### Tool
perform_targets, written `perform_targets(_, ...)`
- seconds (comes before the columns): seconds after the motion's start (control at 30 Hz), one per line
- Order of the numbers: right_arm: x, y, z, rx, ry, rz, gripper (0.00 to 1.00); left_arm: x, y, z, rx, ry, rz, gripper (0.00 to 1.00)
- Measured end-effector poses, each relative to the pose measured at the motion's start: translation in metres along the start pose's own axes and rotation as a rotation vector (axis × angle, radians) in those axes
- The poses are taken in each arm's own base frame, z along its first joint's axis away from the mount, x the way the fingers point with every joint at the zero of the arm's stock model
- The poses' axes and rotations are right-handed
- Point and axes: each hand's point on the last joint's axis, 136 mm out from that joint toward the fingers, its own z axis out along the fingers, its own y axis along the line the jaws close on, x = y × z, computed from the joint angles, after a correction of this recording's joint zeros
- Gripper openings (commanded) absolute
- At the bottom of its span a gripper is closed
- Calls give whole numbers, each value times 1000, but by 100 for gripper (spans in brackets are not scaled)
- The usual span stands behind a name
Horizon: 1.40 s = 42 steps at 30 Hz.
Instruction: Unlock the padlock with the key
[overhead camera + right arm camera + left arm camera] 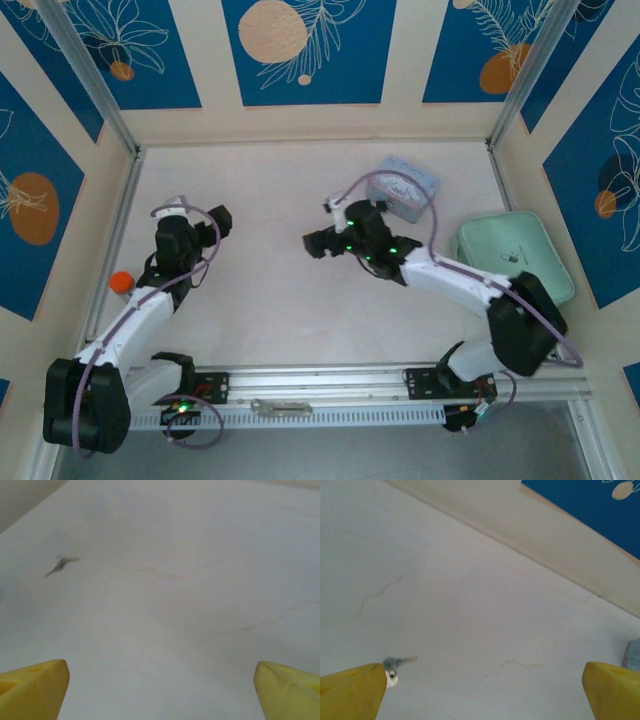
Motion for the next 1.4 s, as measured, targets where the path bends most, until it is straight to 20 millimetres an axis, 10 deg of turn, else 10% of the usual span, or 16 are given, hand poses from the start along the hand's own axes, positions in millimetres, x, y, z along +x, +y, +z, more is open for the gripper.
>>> perform_targets(0.17,11,44,47,-70,153,-25,88,19,17,12,-73,66,1,100)
perform_targets(0.43,12,51,69,-52,253,38,90,42,49,62,-288,282,76,80)
perform_targets(0.93,56,-32,38,133,362,198,90,61,83,79,-464,387,94,50)
perform_targets(1.4,49,-53,14,188,318,217,90,80,105,91,-550,428,109,14)
